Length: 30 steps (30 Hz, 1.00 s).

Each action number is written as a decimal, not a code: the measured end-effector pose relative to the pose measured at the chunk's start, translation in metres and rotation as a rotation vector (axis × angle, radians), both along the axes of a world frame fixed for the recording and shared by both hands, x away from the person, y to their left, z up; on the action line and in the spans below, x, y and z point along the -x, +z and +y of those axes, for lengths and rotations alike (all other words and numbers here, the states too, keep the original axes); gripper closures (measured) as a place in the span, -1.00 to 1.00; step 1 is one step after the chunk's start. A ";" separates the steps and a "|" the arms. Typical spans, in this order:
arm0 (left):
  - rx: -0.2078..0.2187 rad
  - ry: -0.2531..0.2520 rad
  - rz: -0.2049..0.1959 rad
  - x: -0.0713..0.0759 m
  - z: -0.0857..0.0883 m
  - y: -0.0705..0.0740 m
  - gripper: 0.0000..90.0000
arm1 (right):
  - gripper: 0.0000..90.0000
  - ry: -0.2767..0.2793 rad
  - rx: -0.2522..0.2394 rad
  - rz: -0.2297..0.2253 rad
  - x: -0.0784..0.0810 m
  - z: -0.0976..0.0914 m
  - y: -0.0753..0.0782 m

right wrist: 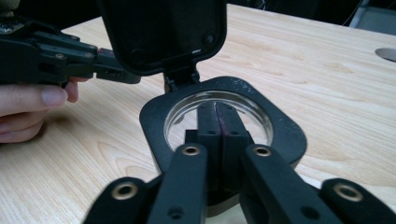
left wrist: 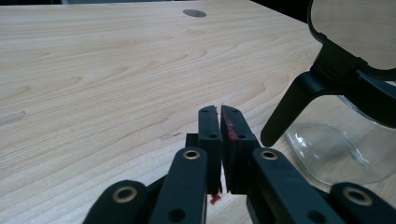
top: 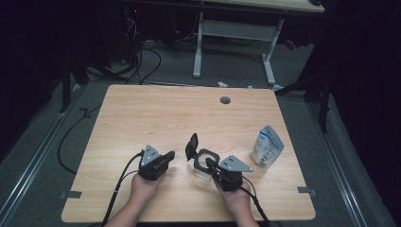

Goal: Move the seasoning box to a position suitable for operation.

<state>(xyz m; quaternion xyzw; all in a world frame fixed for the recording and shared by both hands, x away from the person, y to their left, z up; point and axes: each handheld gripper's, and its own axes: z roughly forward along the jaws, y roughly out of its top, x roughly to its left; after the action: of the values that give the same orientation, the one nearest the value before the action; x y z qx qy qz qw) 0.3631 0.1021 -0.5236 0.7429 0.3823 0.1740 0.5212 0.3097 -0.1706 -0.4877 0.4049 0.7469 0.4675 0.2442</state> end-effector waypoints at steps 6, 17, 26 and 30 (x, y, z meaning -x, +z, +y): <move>-0.052 -0.010 -0.013 0.012 0.022 0.003 0.51 | 0.66 -0.035 -0.035 -0.024 0.009 -0.023 0.010; -0.143 0.053 -0.017 0.040 0.056 -0.004 0.11 | 0.58 -0.155 0.019 0.004 0.020 -0.082 -0.013; -0.030 0.035 -0.027 0.051 0.042 0.009 0.37 | 0.79 -0.112 0.053 0.053 -0.002 -0.073 -0.009; -0.048 -0.091 -0.012 0.060 0.014 0.011 0.80 | 1.00 -0.104 0.053 0.072 0.008 -0.065 -0.021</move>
<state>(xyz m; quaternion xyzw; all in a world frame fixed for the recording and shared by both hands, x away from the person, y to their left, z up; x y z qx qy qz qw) 0.3034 0.1161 -0.5130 0.7708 0.3408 0.1634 0.5129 0.3018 -0.2352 -0.5088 0.4530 0.7453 0.4195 0.2517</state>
